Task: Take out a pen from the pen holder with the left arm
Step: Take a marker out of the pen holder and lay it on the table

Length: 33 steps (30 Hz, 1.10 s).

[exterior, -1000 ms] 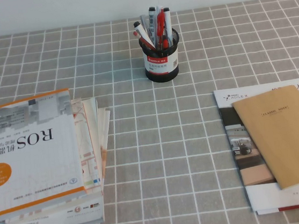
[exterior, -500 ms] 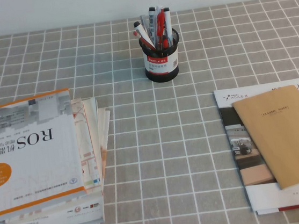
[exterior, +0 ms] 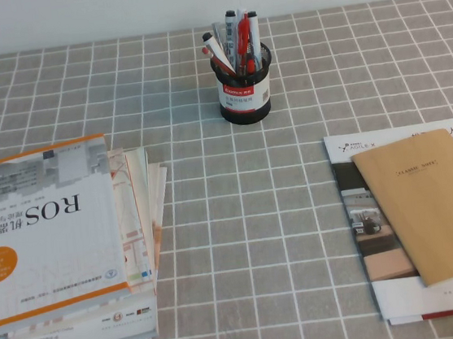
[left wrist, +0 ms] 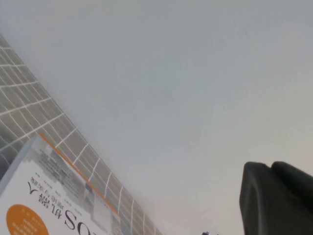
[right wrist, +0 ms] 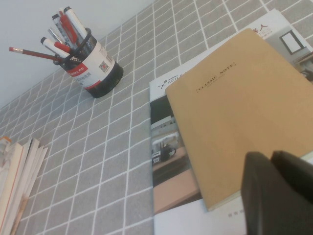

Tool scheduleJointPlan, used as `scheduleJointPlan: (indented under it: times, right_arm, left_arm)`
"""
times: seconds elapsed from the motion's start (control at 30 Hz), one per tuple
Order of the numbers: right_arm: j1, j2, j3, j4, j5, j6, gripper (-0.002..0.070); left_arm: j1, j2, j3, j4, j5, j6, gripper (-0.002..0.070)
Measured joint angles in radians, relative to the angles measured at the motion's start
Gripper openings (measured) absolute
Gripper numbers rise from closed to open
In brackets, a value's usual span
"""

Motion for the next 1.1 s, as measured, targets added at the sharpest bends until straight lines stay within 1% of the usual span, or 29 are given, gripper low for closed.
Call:
scheduleJointPlan:
  times: [0.1, 0.2, 0.27, 0.37, 0.47, 0.57, 0.63, 0.73, 0.8, 0.87, 0.93, 0.97, 1.0, 1.03, 1.07, 1.1]
  right_arm:
    - [0.000, 0.000, 0.000, 0.000, 0.000, 0.000, -0.0013]
    - [0.000, 0.000, 0.000, 0.000, 0.000, 0.000, -0.0013]
    - [0.000, 0.000, 0.000, 0.000, 0.000, 0.000, -0.0013]
    - [0.000, 0.000, 0.000, 0.000, 0.000, 0.000, -0.0013]
    - [0.000, 0.000, 0.000, 0.000, 0.000, 0.000, -0.0013]
    - [0.000, 0.000, 0.000, 0.000, 0.000, 0.000, -0.0013]
    - [0.000, 0.000, 0.000, 0.000, 0.000, 0.000, -0.0013]
    - [0.000, 0.000, 0.000, 0.000, 0.000, 0.000, -0.0013]
    - [0.000, 0.000, 0.000, 0.000, 0.000, 0.000, -0.0013]
    - [0.000, 0.000, 0.000, 0.000, 0.000, 0.000, -0.0013]
    - [0.000, 0.000, 0.000, 0.000, 0.000, 0.000, -0.0013]
    - [0.000, 0.000, 0.000, 0.000, 0.000, 0.000, -0.0013]
    - [0.000, 0.000, 0.000, 0.000, 0.000, 0.000, -0.0013]
    - [0.000, 0.000, 0.000, 0.000, 0.000, 0.000, -0.0013]
    - [0.000, 0.000, 0.000, 0.000, 0.000, 0.000, -0.0013]
    - [0.000, 0.000, 0.000, 0.000, 0.000, 0.000, -0.0013]
  left_arm:
    - [0.000, 0.000, 0.000, 0.044, 0.042, 0.005, -0.0003]
    - [0.000, 0.000, -0.038, 0.123, 0.189, 0.024, -0.0003]
    - [0.000, 0.003, -0.116, 0.205, 0.265, 0.104, -0.0002]
    - [0.000, 0.081, -0.260, 0.303, 0.349, 0.304, -0.0003]
    - [0.000, 0.211, -0.387, 0.327, 0.455, 0.460, -0.0003]
    - [0.000, 0.353, -0.473, 0.331, 0.536, 0.525, -0.0003]
    - [-0.012, 0.437, -0.503, 0.312, 0.553, 0.557, -0.0003]
    - [-0.085, 0.557, -0.551, 0.250, 0.541, 0.661, -0.0003]
    - [-0.164, 0.646, -0.591, 0.206, 0.499, 0.762, -0.0001]
    - [-0.250, 0.731, -0.621, 0.183, 0.422, 0.855, 0.0014]
    - [-0.335, 0.828, -0.645, 0.170, 0.315, 0.929, 0.0065]
    - [-0.373, 0.877, -0.654, 0.168, 0.253, 0.949, 0.0105]
    - [-0.395, 0.917, -0.658, 0.166, 0.216, 0.957, 0.0143]
    - [-0.432, 0.978, -0.669, 0.161, 0.147, 0.957, 0.0195]
    - [-0.457, 1.028, -0.680, 0.151, 0.098, 0.948, 0.0262]
    - [-0.472, 1.067, -0.691, 0.141, 0.065, 0.932, 0.0306]
